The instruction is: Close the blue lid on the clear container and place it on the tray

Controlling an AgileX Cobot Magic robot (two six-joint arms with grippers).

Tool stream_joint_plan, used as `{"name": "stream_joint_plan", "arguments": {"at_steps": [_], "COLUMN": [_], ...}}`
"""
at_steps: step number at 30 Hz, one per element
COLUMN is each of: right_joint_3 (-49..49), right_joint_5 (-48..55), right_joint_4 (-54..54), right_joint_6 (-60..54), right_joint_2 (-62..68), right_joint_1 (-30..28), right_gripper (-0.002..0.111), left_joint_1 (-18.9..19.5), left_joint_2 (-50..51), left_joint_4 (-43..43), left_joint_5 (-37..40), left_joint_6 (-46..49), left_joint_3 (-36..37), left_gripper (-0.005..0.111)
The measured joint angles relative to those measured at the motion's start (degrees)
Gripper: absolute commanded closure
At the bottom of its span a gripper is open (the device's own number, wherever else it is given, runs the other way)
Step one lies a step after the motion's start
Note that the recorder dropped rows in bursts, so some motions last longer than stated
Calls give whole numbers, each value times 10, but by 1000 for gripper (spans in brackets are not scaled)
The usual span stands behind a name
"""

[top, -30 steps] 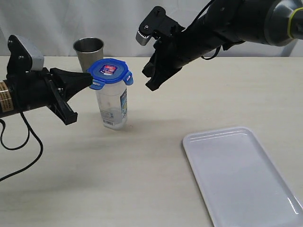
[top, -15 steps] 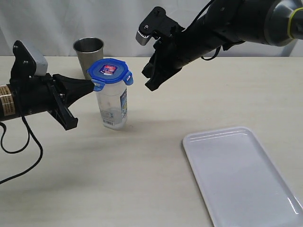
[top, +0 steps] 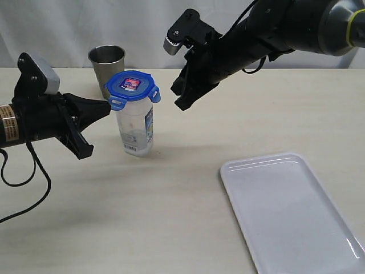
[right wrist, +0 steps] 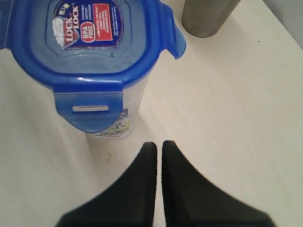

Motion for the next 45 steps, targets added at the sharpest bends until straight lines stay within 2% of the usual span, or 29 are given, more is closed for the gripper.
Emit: {"name": "stream_joint_plan", "arguments": {"at_steps": [3,7,13,25,45], "right_joint_3": [0,0,0,0,1], "right_joint_5": [3,-23,-58,-47,-8], "right_joint_4": [0,0,26,58,78], "right_joint_6": [0,17,28,11,-2], "right_joint_2": [0,-8,11,13,18], "right_joint_1": [0,0,0,5,12], "right_gripper": [104,104,104,104,104], "left_joint_1": [0,0,0,0,0], "left_joint_2": [0,0,63,96,96], "left_joint_4": [-1,-90,-150,-168,-181], "left_joint_5": [7,66,0,-41,-45], "left_joint_6": [3,54,95,98,101], "left_joint_3": [0,0,-13,-37,-37], "left_gripper": [107,107,107,107,107]}}
